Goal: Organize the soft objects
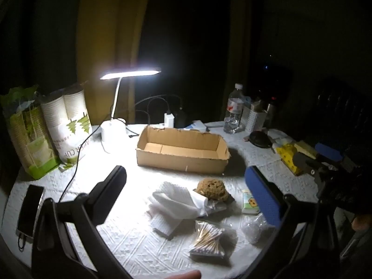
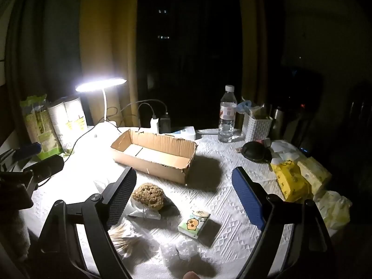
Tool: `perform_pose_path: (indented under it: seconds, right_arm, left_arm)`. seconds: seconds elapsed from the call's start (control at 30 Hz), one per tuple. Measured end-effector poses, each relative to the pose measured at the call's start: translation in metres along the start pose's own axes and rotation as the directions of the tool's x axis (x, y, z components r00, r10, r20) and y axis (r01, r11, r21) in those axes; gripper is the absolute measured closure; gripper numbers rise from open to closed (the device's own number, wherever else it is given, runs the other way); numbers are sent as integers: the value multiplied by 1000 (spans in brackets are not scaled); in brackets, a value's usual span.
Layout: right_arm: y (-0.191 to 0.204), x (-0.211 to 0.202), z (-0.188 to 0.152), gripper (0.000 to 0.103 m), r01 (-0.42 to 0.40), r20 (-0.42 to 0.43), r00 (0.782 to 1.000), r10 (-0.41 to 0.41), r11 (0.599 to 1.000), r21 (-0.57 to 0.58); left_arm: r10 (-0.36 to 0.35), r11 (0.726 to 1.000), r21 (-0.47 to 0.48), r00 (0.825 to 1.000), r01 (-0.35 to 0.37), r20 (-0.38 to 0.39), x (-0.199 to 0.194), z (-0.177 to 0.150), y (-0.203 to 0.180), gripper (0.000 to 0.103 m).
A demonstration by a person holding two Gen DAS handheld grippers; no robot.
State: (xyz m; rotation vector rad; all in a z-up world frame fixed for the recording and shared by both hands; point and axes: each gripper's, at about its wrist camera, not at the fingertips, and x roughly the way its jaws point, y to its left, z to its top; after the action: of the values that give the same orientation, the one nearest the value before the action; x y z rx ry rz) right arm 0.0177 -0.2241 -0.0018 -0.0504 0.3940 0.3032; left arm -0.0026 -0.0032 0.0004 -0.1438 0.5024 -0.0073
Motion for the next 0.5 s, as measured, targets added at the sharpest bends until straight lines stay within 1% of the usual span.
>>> perform_pose_path:
  seconds: [0.1, 0.2, 0.27, 0.5]
  right_arm:
    - [2, 2, -1, 16, 4, -2, 1000, -4, 1000, 4]
    - [1, 3, -2, 16, 4, 2, 1000, -4, 1000, 14]
    - [0, 3, -2, 16, 3, 1, 1000, -3, 1000, 17]
    - [-1, 4, -2, 16, -3, -6, 1000, 3, 1000, 21]
  left_arm:
    - [-14, 1000, -2, 1000, 14, -6, 1, -2, -2, 1]
    - [5, 1000, 8, 1000, -5, -20, 4, -3, -3, 1]
    - [-1, 1000, 1, 1000, 1, -26, 5, -3, -1, 1]
    - [-6, 1000, -1, 1000, 6, -18, 2, -3, 0, 1]
